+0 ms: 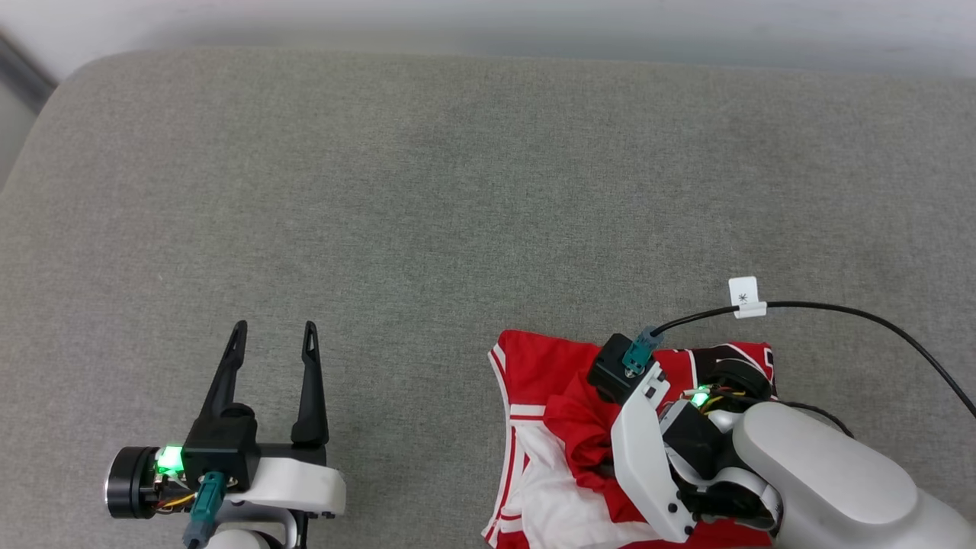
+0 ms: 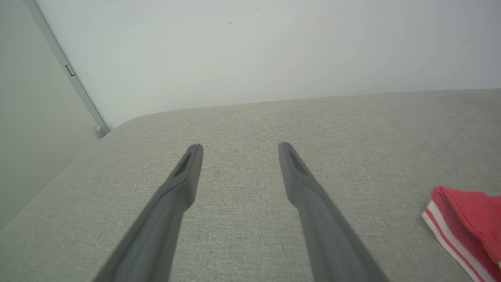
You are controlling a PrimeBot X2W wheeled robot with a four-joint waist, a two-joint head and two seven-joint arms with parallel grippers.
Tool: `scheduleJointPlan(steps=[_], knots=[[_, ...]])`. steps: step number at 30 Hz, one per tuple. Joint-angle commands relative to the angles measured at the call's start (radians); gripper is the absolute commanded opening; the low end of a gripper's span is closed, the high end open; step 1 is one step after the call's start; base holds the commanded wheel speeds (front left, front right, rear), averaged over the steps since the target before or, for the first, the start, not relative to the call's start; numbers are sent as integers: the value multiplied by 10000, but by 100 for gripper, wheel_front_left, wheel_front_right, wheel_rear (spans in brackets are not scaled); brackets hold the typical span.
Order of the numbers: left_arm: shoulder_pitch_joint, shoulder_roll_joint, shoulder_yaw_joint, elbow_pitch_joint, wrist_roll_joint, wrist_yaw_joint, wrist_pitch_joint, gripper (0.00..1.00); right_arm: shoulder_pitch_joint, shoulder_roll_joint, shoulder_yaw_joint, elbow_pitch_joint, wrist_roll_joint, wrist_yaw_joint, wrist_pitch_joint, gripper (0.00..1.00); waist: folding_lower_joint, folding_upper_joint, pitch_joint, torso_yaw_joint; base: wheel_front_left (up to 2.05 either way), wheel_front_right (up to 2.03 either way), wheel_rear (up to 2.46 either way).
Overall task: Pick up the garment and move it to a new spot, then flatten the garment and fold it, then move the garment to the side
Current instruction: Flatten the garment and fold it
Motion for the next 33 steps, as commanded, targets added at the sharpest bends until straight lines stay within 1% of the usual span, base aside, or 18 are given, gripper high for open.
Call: scheduleJointPlan(steps=[1, 2, 3, 4, 5, 9, 13, 16, 19, 21, 22, 27, 30, 33], knots=[[-161, -25, 51, 9, 59, 10, -22, 100, 8, 78, 272, 326, 48, -20, -151, 0, -1, 0, 6, -25, 0, 0, 0], [-149, -28, 88, 19, 65, 14, -22, 100, -51, 74, 401, 454, 49, -20, -314, 0, -1, 0, -12, -66, 0, 0, 0], [-129, -27, 124, 37, 79, 8, -22, 100, -116, 60, 460, 534, 60, -21, -522, 6, -1, 0, -41, -105, 0, 0, 0], [-97, -21, 153, 54, 84, -4, -22, 100, -193, 45, 495, 569, 110, -21, -733, 45, -1, 0, -90, -148, 0, 0, 0], [-58, -11, 180, 78, 81, -18, -22, 100, -300, -12, 526, 556, 113, -23, -949, 100, -1, 0, -147, -191, 0, 0, 0], [76, 18, 267, 209, 159, 23, -22, 100, -614, -400, 416, 127, -219, -17, -2214, 100, -1, 0, -481, -390, 0, 0, 0], [252, 35, 336, 248, 177, 35, -22, 100, -575, -800, -132, -482, -558, -14, -3585, 100, -1, 0, -843, -617, 0, 0, 0], [348, 29, 369, 226, 190, 30, -22, 100, -333, -1113, -991, -735, -1035, -15, -4599, 100, -1, 0, -1060, -786, 0, 0, 0], [477, 11, 388, 218, 189, 29, -22, 100, 50, -1151, -2214, -732, -1814, -14, -5737, 100, -1, 0, -1252, -952, 0, 0, 0], [525, 8, 392, 215, 195, 12, -22, 100, 447, -975, -3363, -596, -2378, -15, -6572, 100, -1, 0, -1360, -1038, 0, 0, 0], [525, 8, 392, 215, 195, 12, -22, 100, 447, -975, -3363, -596, -2378, -15, -6572, 100, -1, 0, -1360, -1038, 0, 0, 0], [653, -22, 365, 126, 181, -51, -22, 100, 1721, -178, -6401, -375, -4038, -14, -8361, 100, -1, 0, -1540, -1181, 0, 0, 0], [666, -36, 367, 37, 155, -76, -22, 100, 2590, 433, -7987, -463, -4955, -14, -9020, 100, -1, 0, -1607, -1225, 0, 0, 0], [749, -56, 375, -44, 121, -94, -22, 100, 3403, 995, -9045, -811, -5752, -15, -9393, 100, -1, 0, -1673, -1261, 0, 0, 0]])
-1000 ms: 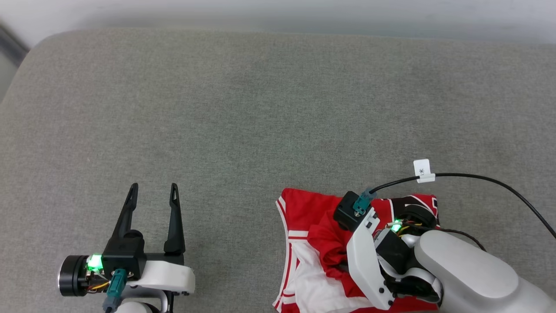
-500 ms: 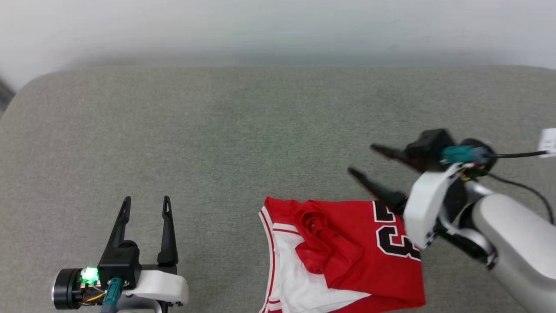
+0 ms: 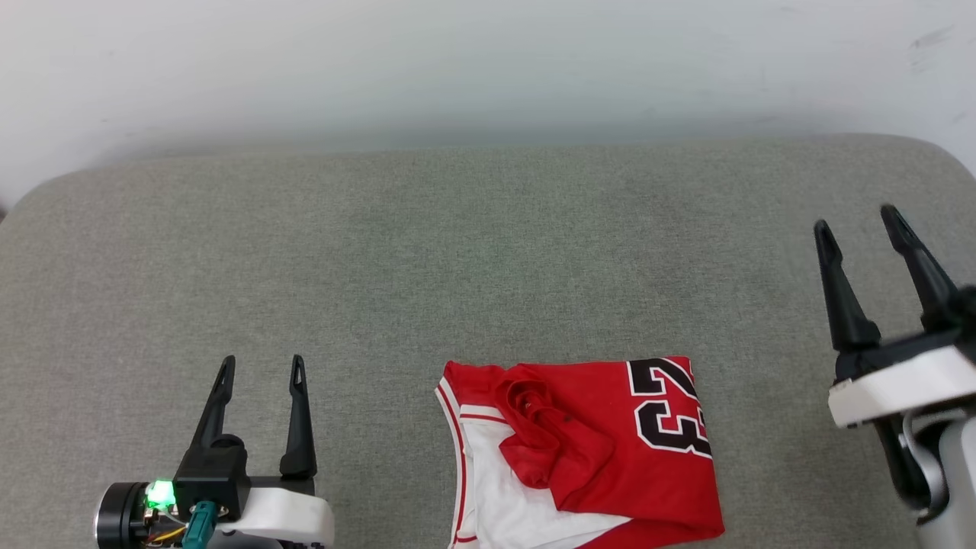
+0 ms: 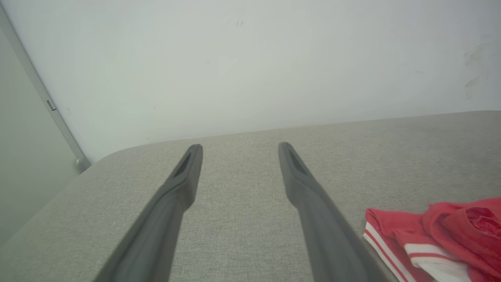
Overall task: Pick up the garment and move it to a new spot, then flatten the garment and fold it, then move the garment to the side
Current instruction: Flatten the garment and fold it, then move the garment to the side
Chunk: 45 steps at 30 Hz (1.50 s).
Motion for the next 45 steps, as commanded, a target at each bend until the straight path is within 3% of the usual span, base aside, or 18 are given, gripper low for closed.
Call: scheduleJointPlan(steps=[1, 5, 13, 22, 29, 34, 39, 42, 45], knots=[[111, 3, 17, -30, -31, -17, -22, 100, 226, 189, -107, -84, -26, -8, -55, 100, 0, 0, -22, -7, 0, 0, 0], [226, -43, 7, -104, -64, -60, -22, 100, 1241, 1007, -1010, -641, -474, -8, -218, 100, 0, 0, -134, 0, 0, 0, 0], [623, -106, 30, -124, -182, -261, -22, 100, 3082, 2123, -1616, -1683, -894, -8, -240, 100, 0, 0, -451, 91, 0, 0, 0], [1000, -181, 95, -139, -221, -382, -22, 100, 4429, 2557, -1550, -2067, -881, -8, -243, 100, 0, 0, -703, 213, 0, 0, 0], [1062, -202, 150, -108, -175, -432, -22, 100, 4320, 2609, -1392, -2098, -951, -8, -244, 100, 0, 0, -713, 201, 0, 0, 0], [1055, -222, 187, -108, -148, -474, -22, 100, 3461, 2014, -1392, -2291, -998, -8, -244, 100, 0, 0, -656, 168, 0, 0, 0], [878, -235, 224, -110, -116, -494, -22, 100, 1887, 846, -1041, -2449, -914, -8, 440, 100, 0, 0, -473, 147, 0, 0, 0], [765, -244, 209, -110, -90, -521, -22, 100, 910, 37, -532, -2337, -539, -8, 1789, 100, 0, 0, -340, 173, 0, 0, 0], [647, -249, 179, -91, -69, -549, -22, 100, 153, -909, 257, -2082, 359, -13, 3982, 100, 0, 0, -198, 230, 0, 0, 0]])
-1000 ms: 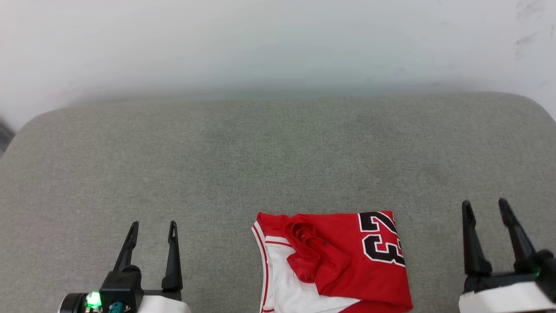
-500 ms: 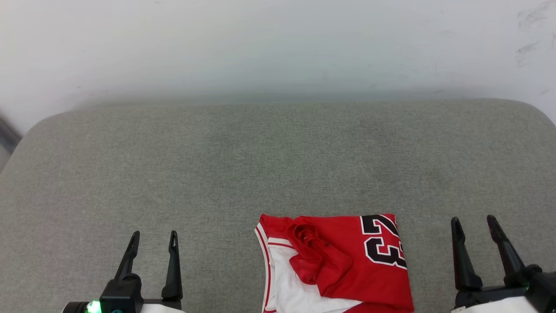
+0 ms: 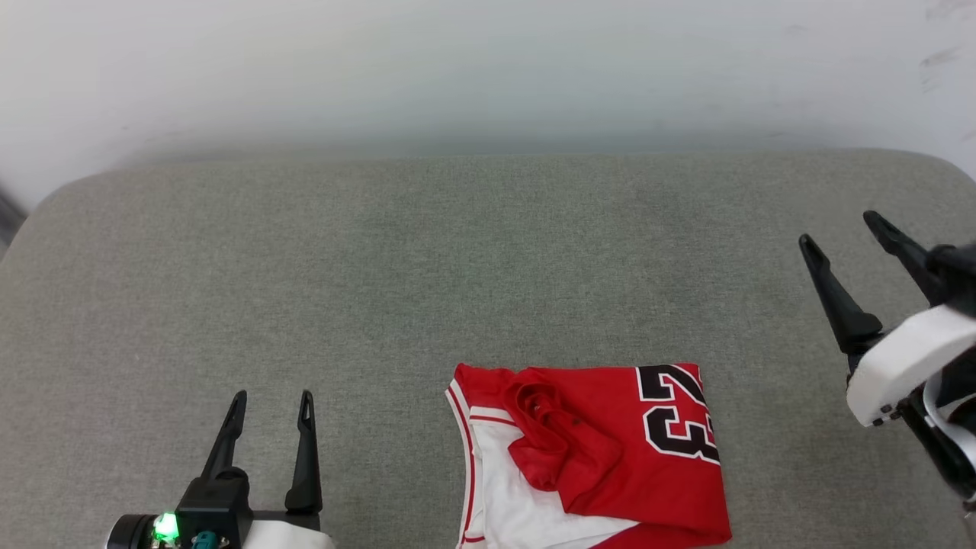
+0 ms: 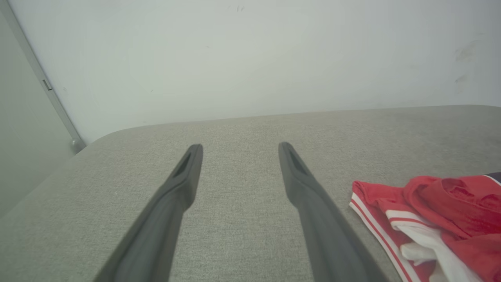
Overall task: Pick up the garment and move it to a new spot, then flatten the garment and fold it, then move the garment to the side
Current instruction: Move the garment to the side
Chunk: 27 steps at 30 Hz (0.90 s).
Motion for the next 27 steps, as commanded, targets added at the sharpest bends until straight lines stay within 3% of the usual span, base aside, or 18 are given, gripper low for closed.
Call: scheduleJointPlan(steps=[1, 8, 10, 12, 16, 27], knots=[[-169, -27, -9, 12, 53, -31, -22, 100, -298, -325, 259, 10, 401, -12, 677, 100, 0, -1, 88, 51, 0, 0, 0], [-428, -57, -59, 7, 50, -71, -22, 100, -599, -1974, 1514, 401, 4112, -12, 5695, 100, 0, -1, 481, 155, 0, 0, 0], [-533, -63, -104, 10, 56, -99, -22, 100, -499, -2307, 1671, 502, 4806, -10, 6552, 100, 0, -1, 632, 229, 0, 0, 0], [-662, -68, -134, 1, 56, -127, -22, 100, -363, -2222, 1650, 702, 5581, -10, 7142, 100, 0, -1, 811, 294, 0, 0, 0], [-945, -88, -173, -35, 56, -166, -22, 100, -419, -1837, 1644, 1038, 6448, -10, 7657, 100, 0, -1, 1185, 440, 0, 0, 0], [-1671, -144, -356, -42, 51, -222, -22, 100, -797, -580, 2534, 2392, 6717, -10, 7357, 100, 0, -1, 2275, 875, 0, 0, 0]])
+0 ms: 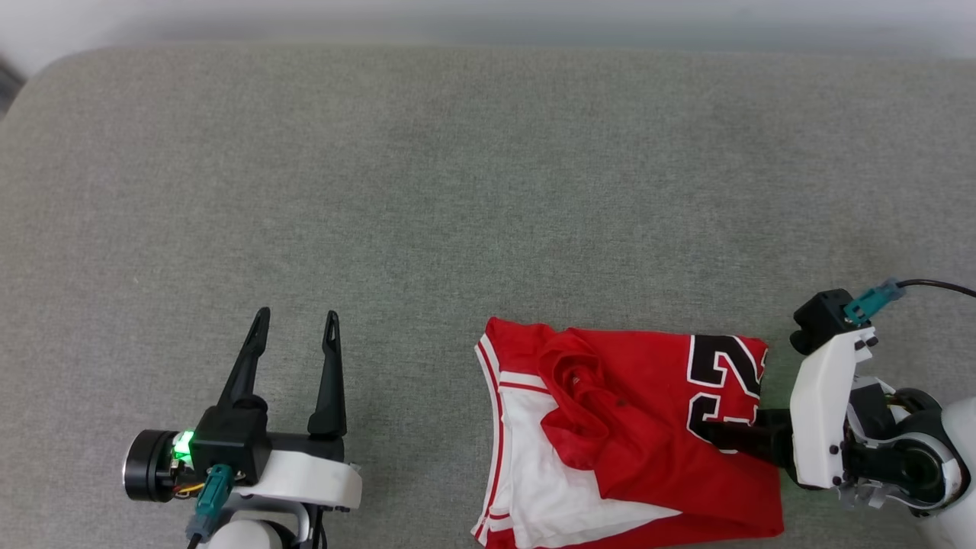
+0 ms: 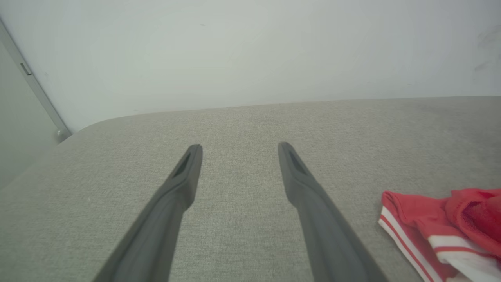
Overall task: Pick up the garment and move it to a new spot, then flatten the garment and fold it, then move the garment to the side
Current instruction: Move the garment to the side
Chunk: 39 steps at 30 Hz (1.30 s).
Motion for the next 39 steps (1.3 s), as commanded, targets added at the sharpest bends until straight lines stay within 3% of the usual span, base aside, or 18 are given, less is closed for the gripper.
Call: scheduleJointPlan(steps=[1, 7, 8, 9, 10, 11, 18, 26, 33, 39], knots=[[-196, -10, -11, -6, 5, -11, -22, 100, 15, 103, 336, 291, -126, -9, -42, 100, -1, 0, 247, 151, 0, 0, 0], [-463, -32, -41, 39, -30, 23, -22, 100, 255, 282, 1712, 860, -449, -14, -457, 100, -1, 0, 502, 283, 0, 0, 0], [-475, -34, -42, 47, -36, 33, -22, 100, 220, 299, 1809, 897, -392, -14, -668, 62, -1, 0, 506, 283, 0, 0, 0], [-475, -34, -42, 47, -36, 33, -22, 100, 220, 299, 1809, 897, -392, -14, -668, 62, -1, 0, 506, 283, 0, 0, 0], [-470, -39, -33, 59, -41, 41, -22, 100, 126, 274, 1916, 878, -401, -14, -861, 16, -1, 0, 493, 277, 0, 0, 0], [-444, -41, -10, 79, -46, 55, -22, 100, 3, 205, 2022, 801, -441, -14, -1070, 0, -1, 0, 455, 254, 0, 0, 0], [-99, -52, 81, 172, -39, 108, -22, 100, -1036, -752, 2356, -50, -428, -9, -2350, 0, -1, 0, -177, -21, 0, 0, 0], [429, -56, 338, 72, -58, 252, -22, 100, -2052, -1926, 3011, -1528, -748, -6, -2804, 0, -1, 0, -820, -822, 0, 0, 0], [632, -26, 584, -191, -2, 279, -22, 100, -2729, -2745, 3090, -2430, -1098, -6, -2789, 0, -1, 0, -494, -2020, 0, 0, 0], [358, 99, 684, -417, 115, 239, -21, 100, -2925, -3494, 2563, -2078, -1288, -8, -2874, 0, -1, 0, 189, -2767, 0, 0, 0]])
